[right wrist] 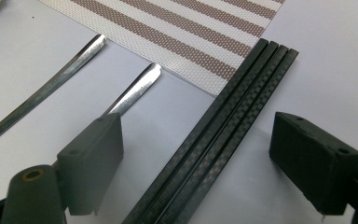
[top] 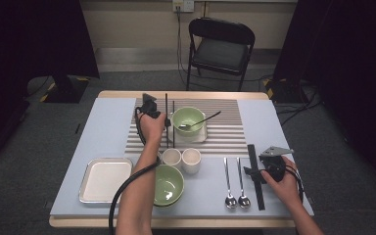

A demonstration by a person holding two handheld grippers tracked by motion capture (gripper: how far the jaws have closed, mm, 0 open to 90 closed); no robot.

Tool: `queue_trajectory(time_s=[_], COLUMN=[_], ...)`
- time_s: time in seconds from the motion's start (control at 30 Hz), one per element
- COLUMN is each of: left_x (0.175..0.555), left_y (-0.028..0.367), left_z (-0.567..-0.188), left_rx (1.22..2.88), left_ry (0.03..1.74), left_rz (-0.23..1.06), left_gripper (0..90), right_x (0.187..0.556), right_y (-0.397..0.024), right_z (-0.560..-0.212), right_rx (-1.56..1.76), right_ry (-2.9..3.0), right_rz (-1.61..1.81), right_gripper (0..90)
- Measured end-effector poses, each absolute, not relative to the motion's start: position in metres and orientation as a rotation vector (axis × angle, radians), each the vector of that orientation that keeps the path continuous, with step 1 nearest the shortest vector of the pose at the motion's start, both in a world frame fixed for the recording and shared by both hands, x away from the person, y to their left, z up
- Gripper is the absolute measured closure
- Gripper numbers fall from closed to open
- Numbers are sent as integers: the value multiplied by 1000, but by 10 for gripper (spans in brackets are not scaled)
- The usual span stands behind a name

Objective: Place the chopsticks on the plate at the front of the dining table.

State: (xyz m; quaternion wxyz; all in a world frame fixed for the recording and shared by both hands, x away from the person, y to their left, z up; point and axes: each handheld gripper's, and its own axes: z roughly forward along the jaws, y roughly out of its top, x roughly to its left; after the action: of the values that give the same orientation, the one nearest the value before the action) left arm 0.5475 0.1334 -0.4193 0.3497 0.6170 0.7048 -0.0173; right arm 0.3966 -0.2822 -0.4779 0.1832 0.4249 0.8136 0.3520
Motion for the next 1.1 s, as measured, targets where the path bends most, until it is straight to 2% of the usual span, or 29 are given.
queue_trajectory(time_s=[1.1], left_x=[552], left_y=[131], left_z=[-436], left_rx=[1629], left_ry=[1854], left_rz=[-46], left_gripper=[861], right_x=[397], right_y=[-282], right_z=[-478], right_rx=[1200], right_ry=[2297], right_rz=[996], right_gripper=[165])
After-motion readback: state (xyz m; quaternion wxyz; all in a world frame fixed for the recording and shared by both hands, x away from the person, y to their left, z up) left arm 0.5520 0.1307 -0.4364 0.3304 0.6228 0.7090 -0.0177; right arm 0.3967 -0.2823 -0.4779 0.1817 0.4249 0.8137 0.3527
